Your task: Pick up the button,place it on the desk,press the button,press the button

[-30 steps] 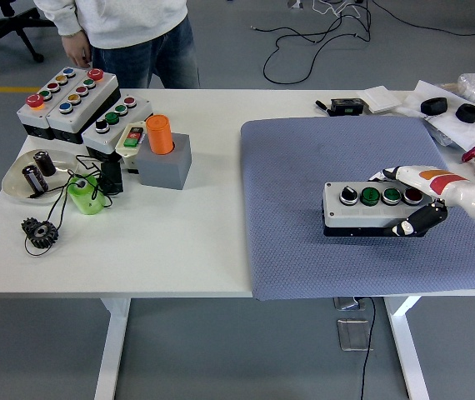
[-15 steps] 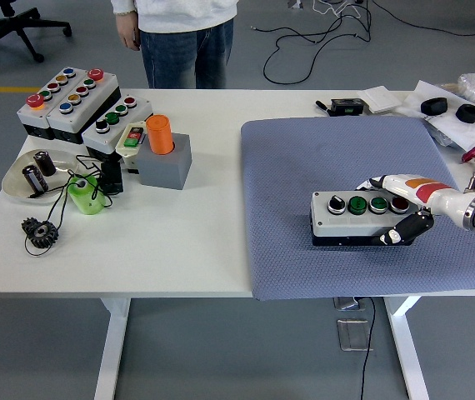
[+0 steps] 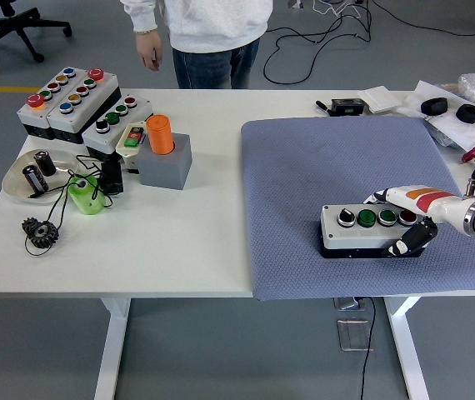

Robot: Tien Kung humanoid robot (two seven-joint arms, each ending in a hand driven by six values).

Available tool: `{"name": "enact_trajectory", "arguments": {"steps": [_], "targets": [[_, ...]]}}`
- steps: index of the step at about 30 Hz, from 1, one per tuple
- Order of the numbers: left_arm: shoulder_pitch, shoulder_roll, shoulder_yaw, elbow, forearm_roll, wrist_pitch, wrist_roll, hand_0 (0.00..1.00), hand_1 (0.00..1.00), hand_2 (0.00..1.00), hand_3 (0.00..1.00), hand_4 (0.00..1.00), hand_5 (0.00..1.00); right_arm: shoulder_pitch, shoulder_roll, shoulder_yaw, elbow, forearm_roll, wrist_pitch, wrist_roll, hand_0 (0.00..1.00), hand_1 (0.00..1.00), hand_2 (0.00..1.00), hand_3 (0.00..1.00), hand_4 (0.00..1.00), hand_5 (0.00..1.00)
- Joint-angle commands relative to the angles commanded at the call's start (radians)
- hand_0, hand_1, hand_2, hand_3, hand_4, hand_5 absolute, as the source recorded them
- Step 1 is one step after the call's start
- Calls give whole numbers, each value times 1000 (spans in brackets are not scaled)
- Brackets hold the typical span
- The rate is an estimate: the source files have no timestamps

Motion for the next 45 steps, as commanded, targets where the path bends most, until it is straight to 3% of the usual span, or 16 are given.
{"name": "enact_trajectory", "arguments": {"steps": [3, 4, 9, 10, 15, 16, 21, 22, 27, 28, 33, 34, 36, 45], "targets": [[3, -1, 2, 0, -3, 0, 0, 673, 701, 701, 633, 448, 998, -4, 0, 2, 0, -11, 0, 5, 334, 241, 382, 564, 654, 157], [3, 0, 3, 0, -3, 0, 0, 673, 700, 701, 632, 447, 995, -5, 0, 2, 0, -14, 0, 6, 437, 385, 450, 737, 728, 226], [7, 0, 8, 0, -6, 0, -1, 673, 700, 701, 632, 447, 995, -8, -3, 5, 4, -24, -4, 7, 437, 385, 450, 737, 728, 226], [8, 0, 9, 0, -7, 0, -1, 673, 700, 701, 631, 446, 995, -9, -4, 7, 6, -25, -7, 6, 591, 573, 592, 854, 761, 231], [12, 2, 14, 0, -7, 0, 1, 673, 700, 701, 631, 446, 995, -16, -4, 16, 13, -28, -20, 9, 591, 573, 592, 854, 761, 231], [12, 2, 15, 0, -8, 0, 1, 673, 700, 701, 630, 443, 993, -17, -4, 18, 14, -27, -22, 10, 758, 690, 710, 901, 783, 241], [14, 4, 14, -1, -5, 1, 1, 673, 700, 701, 630, 443, 993, -21, -6, 30, 13, -32, -35, 15, 758, 690, 710, 901, 783, 241], [14, 4, 13, -1, -4, 1, 1, 671, 696, 697, 628, 443, 992, -21, -6, 32, 12, -34, -38, 16, 825, 757, 800, 916, 806, 227], [12, 5, 10, -2, -1, 1, 1, 671, 696, 697, 628, 443, 992, -21, -1, 33, 3, -59, -48, 21, 825, 757, 800, 916, 806, 227], [12, 5, 10, -2, -1, 1, 1, 671, 696, 698, 628, 442, 990, -21, 0, 31, 2, -65, -51, 22, 857, 808, 857, 927, 810, 203], [9, 5, 6, -2, 0, 2, 0, 671, 696, 698, 628, 442, 990, -22, 2, 33, -6, -89, -63, 23, 857, 808, 857, 927, 810, 203], [9, 5, 7, -1, 0, 2, 0, 671, 696, 697, 627, 441, 988, -22, 2, 35, -7, -91, -63, 21, 883, 845, 913, 946, 814, 185], [8, 5, 5, -1, 2, 2, 1, 671, 696, 697, 627, 441, 988, -24, 0, 42, -6, -96, -64, 20, 883, 845, 913, 946, 814, 185], [5, 7, 5, 0, 2, 1, 0, 672, 694, 696, 626, 441, 988, -45, -47, 105, 81, -94, -61, 19, 885, 850, 928, 965, 815, 172]]}}
